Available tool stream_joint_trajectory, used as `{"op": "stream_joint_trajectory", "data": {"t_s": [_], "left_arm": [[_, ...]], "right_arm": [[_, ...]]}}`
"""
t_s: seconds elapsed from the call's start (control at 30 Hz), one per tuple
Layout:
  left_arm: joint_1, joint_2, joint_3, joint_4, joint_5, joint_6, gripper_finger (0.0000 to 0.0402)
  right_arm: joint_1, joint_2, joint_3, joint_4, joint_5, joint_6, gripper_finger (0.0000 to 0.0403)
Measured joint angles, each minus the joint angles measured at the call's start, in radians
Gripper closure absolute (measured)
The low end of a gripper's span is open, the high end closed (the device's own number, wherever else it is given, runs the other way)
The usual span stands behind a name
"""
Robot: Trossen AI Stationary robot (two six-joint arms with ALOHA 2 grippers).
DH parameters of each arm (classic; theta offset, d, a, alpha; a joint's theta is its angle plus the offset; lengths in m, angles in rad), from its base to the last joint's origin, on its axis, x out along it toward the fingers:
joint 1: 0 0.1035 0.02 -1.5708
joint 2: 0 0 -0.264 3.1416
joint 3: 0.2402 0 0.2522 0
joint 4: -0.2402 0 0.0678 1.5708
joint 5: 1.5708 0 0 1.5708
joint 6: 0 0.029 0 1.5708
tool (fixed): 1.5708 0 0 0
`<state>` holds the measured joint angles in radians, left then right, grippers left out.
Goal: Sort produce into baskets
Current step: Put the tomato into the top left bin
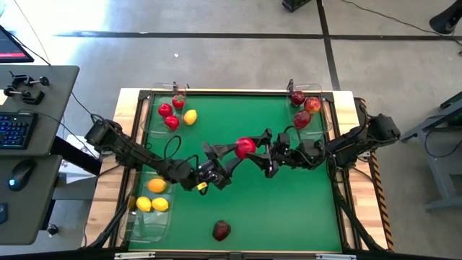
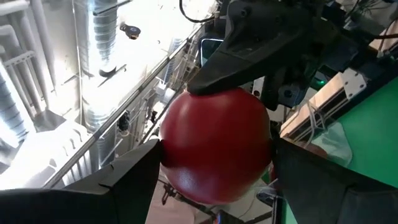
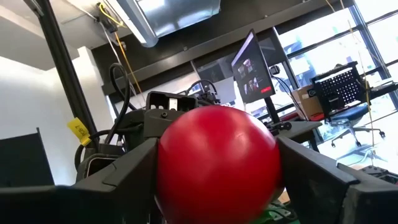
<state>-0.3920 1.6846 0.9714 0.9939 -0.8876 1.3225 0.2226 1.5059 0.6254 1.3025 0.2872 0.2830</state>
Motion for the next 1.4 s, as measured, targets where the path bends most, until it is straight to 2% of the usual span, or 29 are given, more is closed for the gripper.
{"op": "stream_joint_trajectory", "data": {"t_s": [0.43, 0.8, 0.93, 1.27, 1.4], "left_arm": [[0.024, 0.0, 0.0, 0.001, 0.04, -0.009, 0.0114], [0.022, 0.003, 0.032, -0.014, 0.011, 0.004, 0.0114], [0.004, 0.004, 0.032, -0.014, -0.045, 0.007, 0.0115], [-0.019, 0.005, 0.034, -0.017, -0.094, 0.005, 0.0164], [-0.007, 0.005, 0.034, -0.015, -0.09, -0.004, 0.0155]], "right_arm": [[0.0, 0.0, 0.0, 0.008, 0.007, 0.001, 0.0122], [0.0, 0.0, 0.002, 0.008, -0.004, 0.008, 0.0122], [0.0, 0.002, 0.003, -0.001, -0.009, 0.0, 0.0122], [0.001, 0.003, 0.004, -0.006, -0.014, -0.014, 0.0122], [0.0, 0.003, 0.004, -0.005, -0.004, -0.014, 0.0122]]}}
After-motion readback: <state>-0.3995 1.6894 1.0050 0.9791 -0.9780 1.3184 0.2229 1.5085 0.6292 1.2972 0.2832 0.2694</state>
